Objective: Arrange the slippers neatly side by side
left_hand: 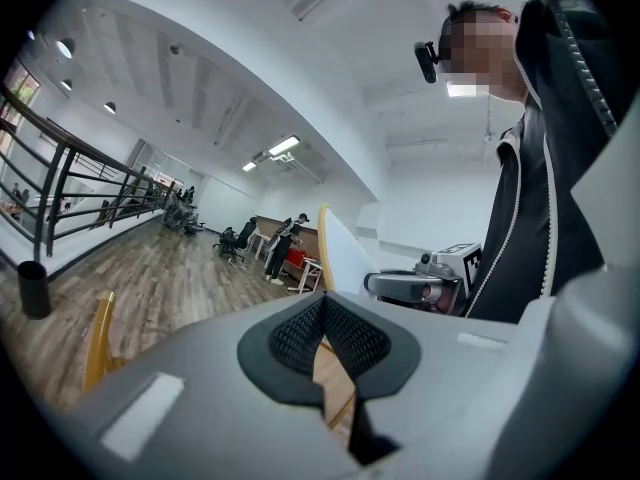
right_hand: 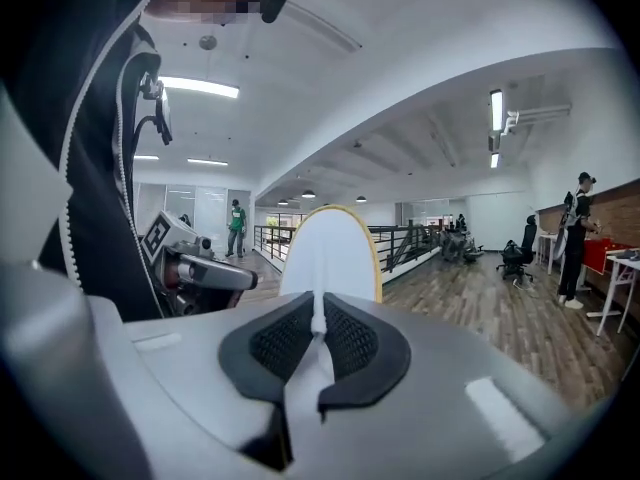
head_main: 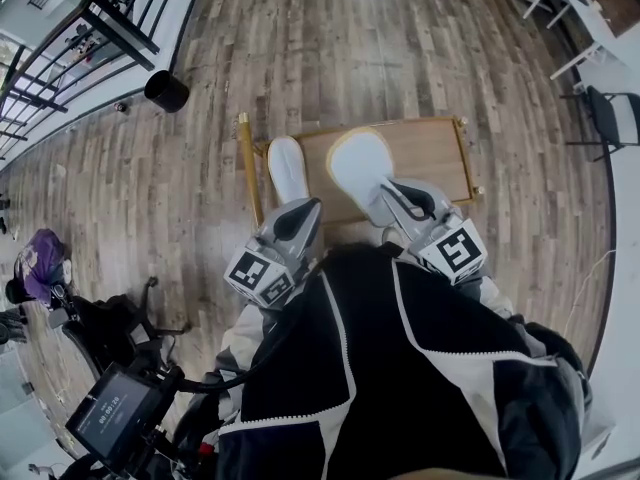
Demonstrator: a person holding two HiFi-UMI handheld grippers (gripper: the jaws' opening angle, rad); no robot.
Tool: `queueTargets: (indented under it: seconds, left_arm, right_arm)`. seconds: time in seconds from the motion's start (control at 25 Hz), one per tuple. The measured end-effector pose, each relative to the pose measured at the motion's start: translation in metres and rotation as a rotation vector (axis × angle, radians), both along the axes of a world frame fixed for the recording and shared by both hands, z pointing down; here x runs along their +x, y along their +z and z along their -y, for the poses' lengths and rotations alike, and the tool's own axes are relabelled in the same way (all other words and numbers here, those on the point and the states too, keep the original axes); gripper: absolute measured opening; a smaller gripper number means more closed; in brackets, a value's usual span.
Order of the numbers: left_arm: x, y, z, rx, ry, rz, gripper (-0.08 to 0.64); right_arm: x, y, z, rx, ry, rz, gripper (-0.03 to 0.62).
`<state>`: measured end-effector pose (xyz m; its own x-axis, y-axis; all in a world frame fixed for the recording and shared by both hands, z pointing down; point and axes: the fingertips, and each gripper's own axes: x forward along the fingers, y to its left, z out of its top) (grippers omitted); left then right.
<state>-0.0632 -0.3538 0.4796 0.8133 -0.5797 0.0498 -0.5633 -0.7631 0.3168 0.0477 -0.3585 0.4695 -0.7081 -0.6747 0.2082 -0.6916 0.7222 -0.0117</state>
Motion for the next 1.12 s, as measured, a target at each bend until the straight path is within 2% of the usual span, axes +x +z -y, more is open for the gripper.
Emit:
queueTargets:
  seconds: [0.2,0.52,0.72,0.92,1.12]
  left_arm:
    - [-0.003,-0.003,0.003,-0.012,-0.023,-0.002,0.018]
    - [-0.021,0.001,0.006,-0.026,-0.082,0.003,0.018]
    - [-0.051,-0.004,-0.009,-0.027,-0.112,-0.003,0.018]
    - [-0.058,0.009,-0.013,-0.028,-0.112,0.004,0.018]
    - [-0.088,0.002,-0.017,-0.058,-0.116,0.015,0.018]
  right_arm:
    - [-0.007,0.015,0.008,-0.038,-0.035,-0.008,0.028]
    - [-0.023,0.087,0.062,-0.234,0.01,0.074,0.028]
    - [-0.054,0.142,0.079,-0.35,0.078,0.023,0.026]
    - [-0.061,0.218,0.098,-0.484,0.135,-0.046,0.026]
    - [-0.084,0.257,0.112,-0.581,0.2,-0.079,0.026]
